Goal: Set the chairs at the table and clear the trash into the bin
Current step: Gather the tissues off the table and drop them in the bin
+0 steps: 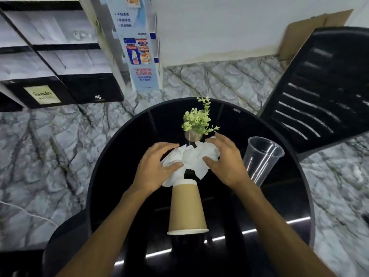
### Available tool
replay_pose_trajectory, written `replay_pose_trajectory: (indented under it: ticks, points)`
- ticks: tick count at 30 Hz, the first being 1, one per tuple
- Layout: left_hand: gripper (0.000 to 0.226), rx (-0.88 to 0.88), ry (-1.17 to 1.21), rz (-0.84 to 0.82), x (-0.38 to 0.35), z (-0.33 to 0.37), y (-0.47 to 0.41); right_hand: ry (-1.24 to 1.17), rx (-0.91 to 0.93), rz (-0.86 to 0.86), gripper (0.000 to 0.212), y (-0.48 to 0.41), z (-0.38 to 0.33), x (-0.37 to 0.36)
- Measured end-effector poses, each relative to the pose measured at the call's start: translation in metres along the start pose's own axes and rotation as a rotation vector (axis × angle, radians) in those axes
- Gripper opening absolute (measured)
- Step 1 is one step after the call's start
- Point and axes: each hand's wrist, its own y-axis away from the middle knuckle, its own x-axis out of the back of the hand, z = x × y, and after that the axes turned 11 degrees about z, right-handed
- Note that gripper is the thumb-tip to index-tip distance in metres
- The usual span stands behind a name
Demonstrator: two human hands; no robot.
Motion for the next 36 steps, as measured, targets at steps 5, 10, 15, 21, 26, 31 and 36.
replay_pose_trajectory:
  ticks: [5, 10, 15, 21, 26, 31, 36]
  points:
    - [0.045, -0.09, -0.072, -0.016, -0.013, -0.009, -0.001, -0.052, -0.037, -0.014, 0.058, 0.001, 0.004, -0.011]
    - [0.032, -0.068, -0.027, 0.064, -0.015, -0.008, 0.002, -0.062, -0.05, 0.019, 0.051, 0.003, 0.004, -0.011]
    - [0.035, -0.009, 0.123, 0.112, -0.006, -0.002, 0.005, -0.081, -0.023, 0.052, 0.05, 0.004, -0.002, -0.006]
    - [0.035, -0.002, 0.213, 0.195, 0.01, 0.008, 0.009, -0.133, -0.006, 0.101, 0.048, 0.013, -0.014, 0.006]
    - [0.031, -0.007, 0.229, 0.28, 0.033, 0.023, 0.011, -0.153, 0.013, 0.147, 0.046, 0.028, -0.027, 0.026]
    - [0.028, -0.053, 0.272, 0.318, 0.054, 0.054, 0.024, -0.163, 0.052, 0.204, 0.046, 0.059, -0.039, 0.064]
    - [0.028, -0.06, 0.329, 0.288, 0.05, 0.105, 0.064, -0.179, 0.027, 0.289, 0.044, 0.113, -0.034, 0.116]
